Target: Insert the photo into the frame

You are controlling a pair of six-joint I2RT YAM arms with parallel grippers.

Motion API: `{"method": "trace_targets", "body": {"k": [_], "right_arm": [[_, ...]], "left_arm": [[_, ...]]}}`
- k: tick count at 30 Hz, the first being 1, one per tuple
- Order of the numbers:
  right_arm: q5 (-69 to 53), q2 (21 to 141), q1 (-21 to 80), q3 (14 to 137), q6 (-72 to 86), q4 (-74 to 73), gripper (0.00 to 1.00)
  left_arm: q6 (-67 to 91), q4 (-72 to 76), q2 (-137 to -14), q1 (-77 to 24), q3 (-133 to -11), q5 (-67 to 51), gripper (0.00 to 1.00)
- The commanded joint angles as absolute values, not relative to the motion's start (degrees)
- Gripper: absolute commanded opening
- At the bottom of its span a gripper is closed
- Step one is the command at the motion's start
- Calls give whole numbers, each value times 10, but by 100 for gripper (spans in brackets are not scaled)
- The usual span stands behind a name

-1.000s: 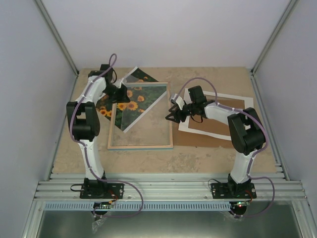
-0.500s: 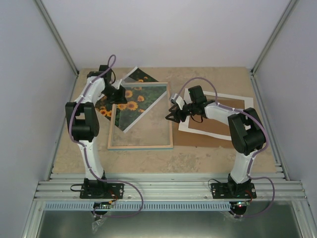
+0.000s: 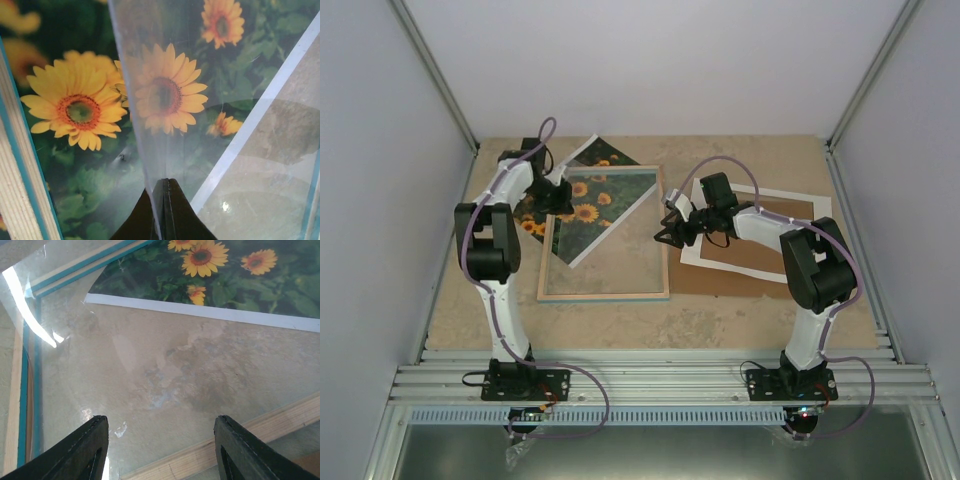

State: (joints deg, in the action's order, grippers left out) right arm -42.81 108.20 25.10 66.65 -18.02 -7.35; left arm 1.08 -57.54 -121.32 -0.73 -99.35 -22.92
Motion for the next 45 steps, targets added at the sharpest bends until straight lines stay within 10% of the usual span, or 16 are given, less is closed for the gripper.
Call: {"method": "trace_targets", "body": {"k": [1, 45], "right_arm": [[-424, 1069, 250, 657, -189, -73, 59], [-388, 1092, 229, 663, -149, -66, 62]], "left_arm": [[-10, -574, -1223, -4, -984, -193, 0], [-35, -553, -1230, -8, -969, -168, 0]]}}
